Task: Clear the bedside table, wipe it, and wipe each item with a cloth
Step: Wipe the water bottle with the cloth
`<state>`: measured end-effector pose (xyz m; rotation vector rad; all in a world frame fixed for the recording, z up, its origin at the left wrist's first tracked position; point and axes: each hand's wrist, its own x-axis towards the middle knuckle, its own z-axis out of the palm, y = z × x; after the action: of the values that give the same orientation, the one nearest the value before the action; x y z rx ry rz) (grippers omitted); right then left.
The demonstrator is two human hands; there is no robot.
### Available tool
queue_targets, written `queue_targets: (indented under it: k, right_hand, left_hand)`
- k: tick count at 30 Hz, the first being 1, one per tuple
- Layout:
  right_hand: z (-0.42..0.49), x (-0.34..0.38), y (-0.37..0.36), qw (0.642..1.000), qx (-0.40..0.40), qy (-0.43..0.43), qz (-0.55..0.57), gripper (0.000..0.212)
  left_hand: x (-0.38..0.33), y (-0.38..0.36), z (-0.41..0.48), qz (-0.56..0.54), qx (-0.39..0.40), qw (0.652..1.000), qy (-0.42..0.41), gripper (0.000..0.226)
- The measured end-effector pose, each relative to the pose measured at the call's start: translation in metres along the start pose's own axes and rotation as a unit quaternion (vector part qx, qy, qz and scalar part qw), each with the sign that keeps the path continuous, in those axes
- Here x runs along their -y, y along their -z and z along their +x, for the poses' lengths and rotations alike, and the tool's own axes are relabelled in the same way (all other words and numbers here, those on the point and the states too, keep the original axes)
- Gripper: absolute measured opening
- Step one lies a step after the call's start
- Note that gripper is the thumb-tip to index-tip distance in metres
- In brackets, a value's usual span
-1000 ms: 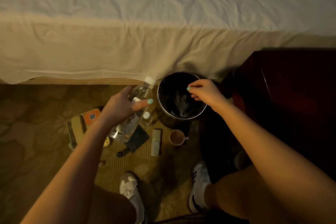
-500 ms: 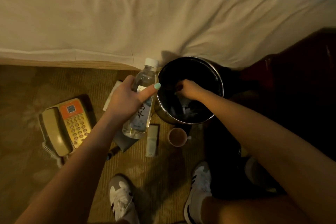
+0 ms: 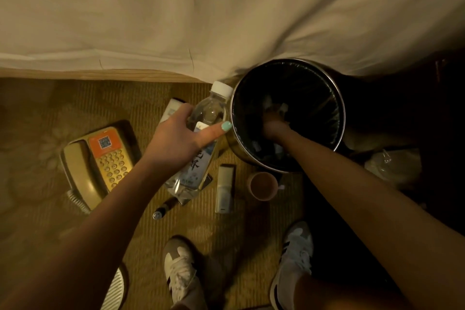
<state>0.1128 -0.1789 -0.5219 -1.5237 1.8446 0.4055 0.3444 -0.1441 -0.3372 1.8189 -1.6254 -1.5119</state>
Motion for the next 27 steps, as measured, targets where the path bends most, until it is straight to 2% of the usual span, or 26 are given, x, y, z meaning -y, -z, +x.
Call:
queue_targets:
  k: [3, 6, 9, 12, 16, 18, 20, 23, 27]
  right_hand:
    - [-0.018, 0.007, 0.023, 0.997, -0.057, 0.049, 0.024, 0.045]
    - [-0.054, 0.009, 0.048, 0.987, -0.081, 0.085, 0.112, 0.029]
    - [-0.098, 0.01, 0.072, 0.962, -0.125, 0.1, 0.22, 0.013]
    - [-0.138, 0.012, 0.097, 0.934, -0.204, 0.109, 0.271, 0.008]
    - [-0.184, 0.016, 0.128, 0.897, -0.26, 0.101, 0.342, 0.006]
    - [-0.204, 0.018, 0.143, 0.862, -0.273, 0.087, 0.418, 0.016]
    - [-0.225, 0.021, 0.16, 0.813, -0.267, 0.08, 0.511, 0.021]
    - [-0.265, 0.027, 0.184, 0.744, -0.267, 0.096, 0.605, 0.014]
    - [-0.33, 0.026, 0.2, 0.65, -0.247, 0.166, 0.699, 0.012]
  left_hand:
    - [-0.001, 0.006, 0.001, 0.02, 0.006, 1.0, -0.006, 0.051]
    - [-0.013, 0.012, 0.0, 0.037, -0.014, 0.999, -0.014, 0.044]
    - [-0.029, 0.019, -0.003, 0.016, -0.025, 0.999, -0.019, 0.056]
    - [-0.048, 0.025, -0.018, 0.002, -0.023, 0.999, -0.029, 0.078]
    - [-0.07, 0.027, -0.049, -0.028, -0.021, 0.999, -0.041, 0.071]
    - [-0.082, 0.024, -0.067, -0.031, -0.008, 0.998, -0.047, 0.065]
    - [-0.096, 0.022, -0.086, -0.036, 0.002, 0.998, -0.055, 0.072]
    - [-0.109, 0.018, -0.111, -0.047, 0.004, 0.996, -0.073, 0.071]
    - [-0.116, 0.014, -0.138, -0.06, 0.018, 0.994, -0.094, 0.062]
